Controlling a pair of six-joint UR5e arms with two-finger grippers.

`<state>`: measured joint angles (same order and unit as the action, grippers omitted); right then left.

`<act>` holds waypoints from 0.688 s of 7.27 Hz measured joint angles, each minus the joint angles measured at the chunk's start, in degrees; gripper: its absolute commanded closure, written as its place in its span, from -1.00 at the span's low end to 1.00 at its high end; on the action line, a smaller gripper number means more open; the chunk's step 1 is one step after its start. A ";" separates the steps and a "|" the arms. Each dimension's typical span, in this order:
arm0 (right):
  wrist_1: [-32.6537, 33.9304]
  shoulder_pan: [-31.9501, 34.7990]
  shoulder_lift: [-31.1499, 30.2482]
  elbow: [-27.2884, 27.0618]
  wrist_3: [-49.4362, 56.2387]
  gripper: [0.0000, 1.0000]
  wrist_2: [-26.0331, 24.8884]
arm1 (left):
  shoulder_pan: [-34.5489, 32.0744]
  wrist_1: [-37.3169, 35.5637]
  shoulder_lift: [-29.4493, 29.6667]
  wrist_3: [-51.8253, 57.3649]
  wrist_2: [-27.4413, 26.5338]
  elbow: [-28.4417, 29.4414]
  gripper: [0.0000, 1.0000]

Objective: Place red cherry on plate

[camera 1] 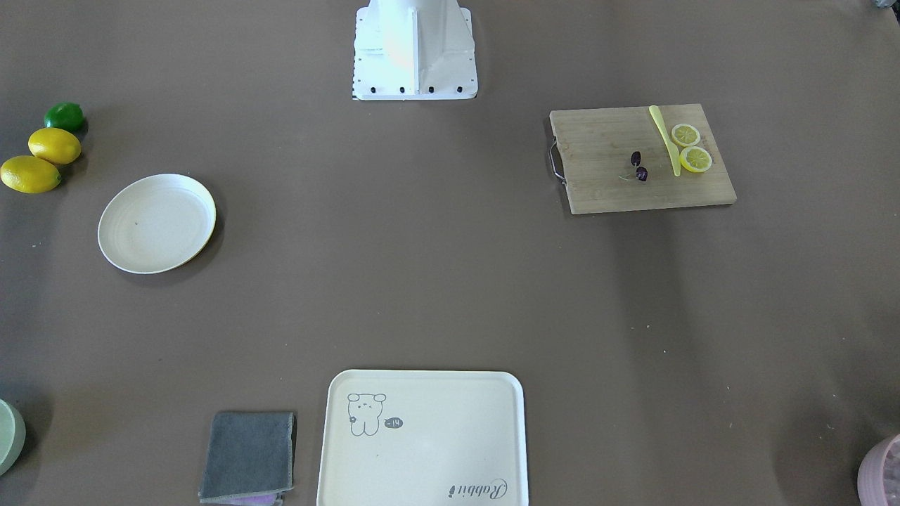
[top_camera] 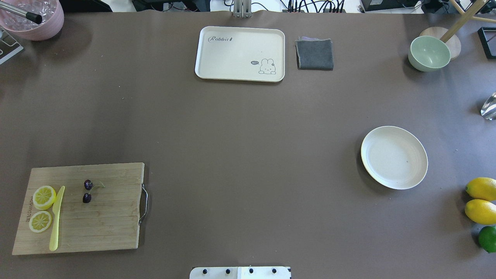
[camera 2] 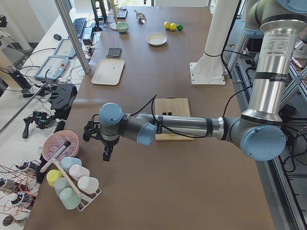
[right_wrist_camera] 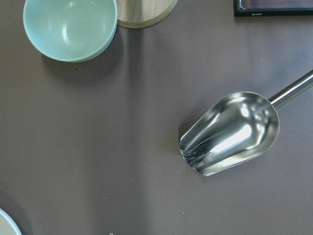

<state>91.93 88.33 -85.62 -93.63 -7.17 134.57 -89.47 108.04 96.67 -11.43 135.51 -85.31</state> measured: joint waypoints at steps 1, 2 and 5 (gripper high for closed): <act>0.00 0.00 0.07 -0.03 -0.02 -1.00 0.01 | 0.00 0.02 -0.27 0.05 0.01 -0.09 -0.96; 0.00 0.00 0.13 -0.31 -0.08 -1.00 0.05 | 0.00 0.02 -0.48 0.07 0.01 -0.16 -0.96; -3.42 -1.47 0.33 -1.13 -1.54 -1.00 0.08 | 0.04 0.66 -0.65 0.09 0.09 -1.15 -0.96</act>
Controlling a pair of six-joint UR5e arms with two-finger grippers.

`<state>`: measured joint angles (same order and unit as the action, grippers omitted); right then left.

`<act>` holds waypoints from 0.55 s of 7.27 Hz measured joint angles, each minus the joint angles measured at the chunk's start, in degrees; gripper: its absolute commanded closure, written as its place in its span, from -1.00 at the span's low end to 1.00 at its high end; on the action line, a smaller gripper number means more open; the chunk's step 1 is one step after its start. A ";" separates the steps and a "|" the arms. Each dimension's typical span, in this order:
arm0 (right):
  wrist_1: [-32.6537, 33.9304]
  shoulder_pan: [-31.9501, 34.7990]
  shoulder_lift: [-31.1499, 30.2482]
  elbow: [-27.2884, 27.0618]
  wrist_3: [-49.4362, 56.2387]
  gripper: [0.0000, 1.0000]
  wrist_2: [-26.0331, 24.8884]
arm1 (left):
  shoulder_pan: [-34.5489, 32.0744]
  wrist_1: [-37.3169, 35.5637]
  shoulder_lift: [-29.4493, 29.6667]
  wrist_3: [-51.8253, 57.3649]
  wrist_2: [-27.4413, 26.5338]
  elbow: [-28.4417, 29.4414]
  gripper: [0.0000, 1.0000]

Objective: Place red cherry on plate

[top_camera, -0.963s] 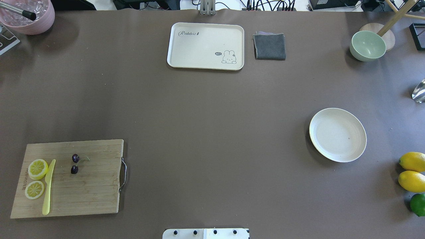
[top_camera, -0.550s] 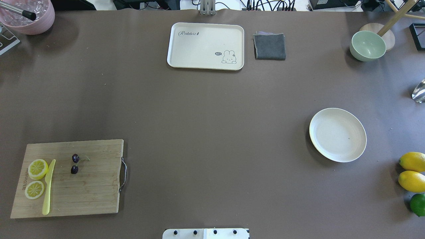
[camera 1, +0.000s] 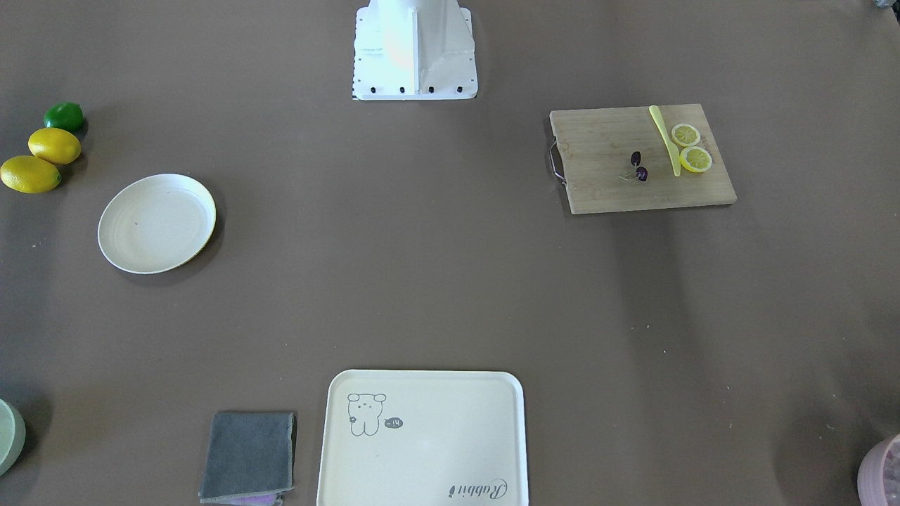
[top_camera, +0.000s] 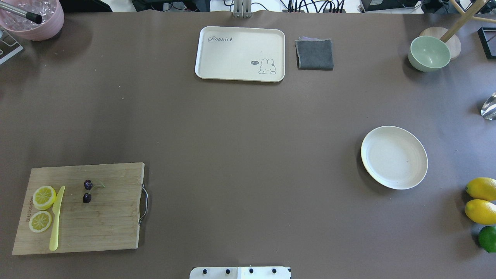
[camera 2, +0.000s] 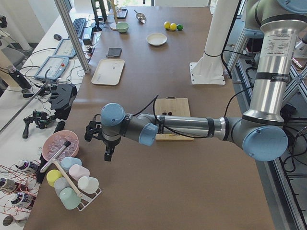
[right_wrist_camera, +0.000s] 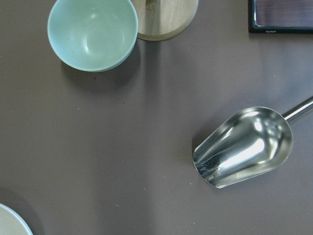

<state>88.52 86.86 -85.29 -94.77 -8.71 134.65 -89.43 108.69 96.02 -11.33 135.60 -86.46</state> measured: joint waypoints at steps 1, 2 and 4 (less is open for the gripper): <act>-5.81 -1.95 -0.83 0.22 -2.70 -1.00 -0.23 | 0.02 1.80 -0.05 -0.12 0.15 -0.42 -0.96; -13.57 -4.42 -2.16 0.91 -6.59 -1.00 -0.64 | 0.39 4.14 -0.01 -0.17 0.10 -0.24 -0.96; -25.90 -10.33 -3.34 2.25 -15.23 -1.00 -1.18 | 1.67 13.75 -0.81 -0.07 -0.43 2.17 -0.96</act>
<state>62.62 76.53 -88.63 -92.52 -23.94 133.47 -87.76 122.44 95.21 -11.41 135.18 -84.28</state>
